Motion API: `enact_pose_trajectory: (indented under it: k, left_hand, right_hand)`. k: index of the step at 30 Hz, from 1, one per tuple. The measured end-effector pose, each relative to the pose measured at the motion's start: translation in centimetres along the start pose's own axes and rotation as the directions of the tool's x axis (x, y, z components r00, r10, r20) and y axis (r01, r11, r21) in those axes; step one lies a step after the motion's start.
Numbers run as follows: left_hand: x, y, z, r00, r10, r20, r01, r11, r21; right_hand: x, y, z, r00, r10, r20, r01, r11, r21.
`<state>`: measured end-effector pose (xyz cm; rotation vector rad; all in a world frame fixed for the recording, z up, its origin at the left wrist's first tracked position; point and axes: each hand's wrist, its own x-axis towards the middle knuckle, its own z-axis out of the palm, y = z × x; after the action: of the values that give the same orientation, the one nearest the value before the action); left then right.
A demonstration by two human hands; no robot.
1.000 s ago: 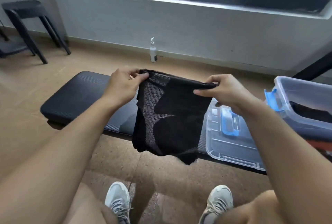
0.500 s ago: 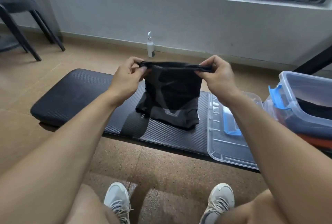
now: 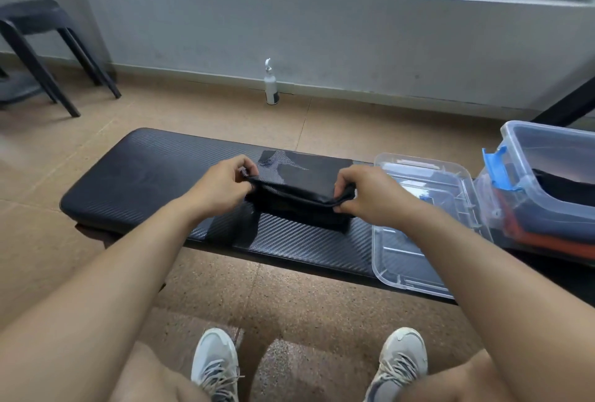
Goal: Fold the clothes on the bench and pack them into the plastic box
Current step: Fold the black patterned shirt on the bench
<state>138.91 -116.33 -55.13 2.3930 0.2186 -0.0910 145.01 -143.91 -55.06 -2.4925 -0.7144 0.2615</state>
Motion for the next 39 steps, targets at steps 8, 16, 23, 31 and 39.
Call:
enact_pose_trajectory:
  k: [8,16,23,31,39]
  left_hand:
    - [0.4,-0.4,1.1,0.985,-0.171,0.038,0.158,0.96,0.231]
    - [1.1,-0.5,3.0,0.98,-0.198,-0.026,0.2,0.968,0.152]
    - [-0.5,0.9,1.1,0.886,-0.344,0.31,0.285,0.933,0.221]
    - [-0.6,0.5,0.1,0.986,-0.165,-0.015,0.157,0.901,0.405]
    - [0.2,-0.6,1.6,0.957,-0.062,0.285,-0.004,0.974,0.225]
  right_hand:
    - [-0.3,-1.3,0.8,0.978,0.203,0.05,-0.192,0.967,-0.167]
    - [2.9,-0.1,2.9,0.862,0.506,-0.02,-0.503,0.86,0.081]
    - [3.4,0.2,2.4,0.81,0.581,0.085,-0.587,0.798,0.134]
    - [1.7,-2.5,2.6,0.873,0.387,0.296,-0.42,0.905,0.058]
    - [0.6,-3.0,2.2,0.96,0.218,0.176,-0.267,0.9,0.344]
